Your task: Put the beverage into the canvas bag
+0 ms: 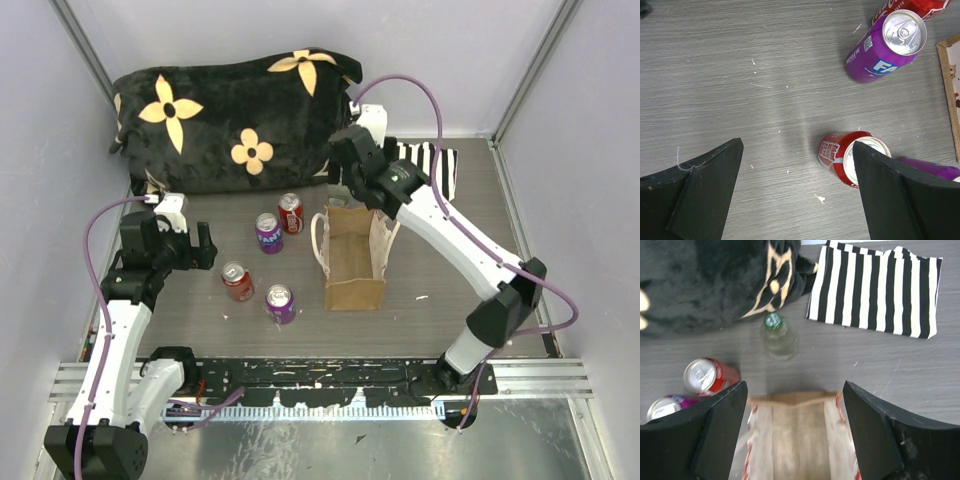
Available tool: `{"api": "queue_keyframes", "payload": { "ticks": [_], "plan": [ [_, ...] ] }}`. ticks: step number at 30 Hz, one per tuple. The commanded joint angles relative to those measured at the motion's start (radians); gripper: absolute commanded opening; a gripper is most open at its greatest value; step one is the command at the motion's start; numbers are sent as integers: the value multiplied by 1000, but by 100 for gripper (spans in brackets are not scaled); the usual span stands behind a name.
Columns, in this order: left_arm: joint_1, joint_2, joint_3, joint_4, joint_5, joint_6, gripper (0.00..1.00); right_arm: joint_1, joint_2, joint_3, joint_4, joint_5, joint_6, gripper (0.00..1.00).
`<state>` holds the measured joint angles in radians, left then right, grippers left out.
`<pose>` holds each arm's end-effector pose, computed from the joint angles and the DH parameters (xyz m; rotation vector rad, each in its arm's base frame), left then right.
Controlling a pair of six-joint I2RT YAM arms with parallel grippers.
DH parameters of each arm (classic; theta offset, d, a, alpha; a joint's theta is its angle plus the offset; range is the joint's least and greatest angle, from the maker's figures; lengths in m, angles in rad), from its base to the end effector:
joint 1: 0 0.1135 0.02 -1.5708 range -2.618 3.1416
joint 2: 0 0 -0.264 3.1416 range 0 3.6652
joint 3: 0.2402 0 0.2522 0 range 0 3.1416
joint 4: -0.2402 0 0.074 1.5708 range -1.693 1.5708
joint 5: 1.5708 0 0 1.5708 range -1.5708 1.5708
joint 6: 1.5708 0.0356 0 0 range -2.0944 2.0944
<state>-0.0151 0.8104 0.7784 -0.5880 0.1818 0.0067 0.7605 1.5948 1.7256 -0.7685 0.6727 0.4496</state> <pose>0.1734 -0.0091 0.2936 0.1263 2.1827 -0.2038 0.2639 0.2205 0.4082 0.0388 2.0548 -0.0022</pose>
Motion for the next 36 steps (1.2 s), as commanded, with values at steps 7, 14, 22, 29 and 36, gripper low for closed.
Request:
{"api": "queue_keyframes", "payload": {
  "ticks": [7,14,22,29,36],
  "plan": [
    [4,11,-18,24,19,9,98,-123,253,172,187,-215,-193,83],
    [4,12,-20,27,34,9,98,-127,337,170,274,-212,-217,83],
    [4,18,-24,33,43,4,98,-134,383,109,357,-159,-244,83],
    [4,36,-23,36,48,3,98,-161,412,61,398,-175,-202,83],
    [5,59,-28,44,49,-3,98,-178,425,0,474,-179,-169,82]
  ]
}}
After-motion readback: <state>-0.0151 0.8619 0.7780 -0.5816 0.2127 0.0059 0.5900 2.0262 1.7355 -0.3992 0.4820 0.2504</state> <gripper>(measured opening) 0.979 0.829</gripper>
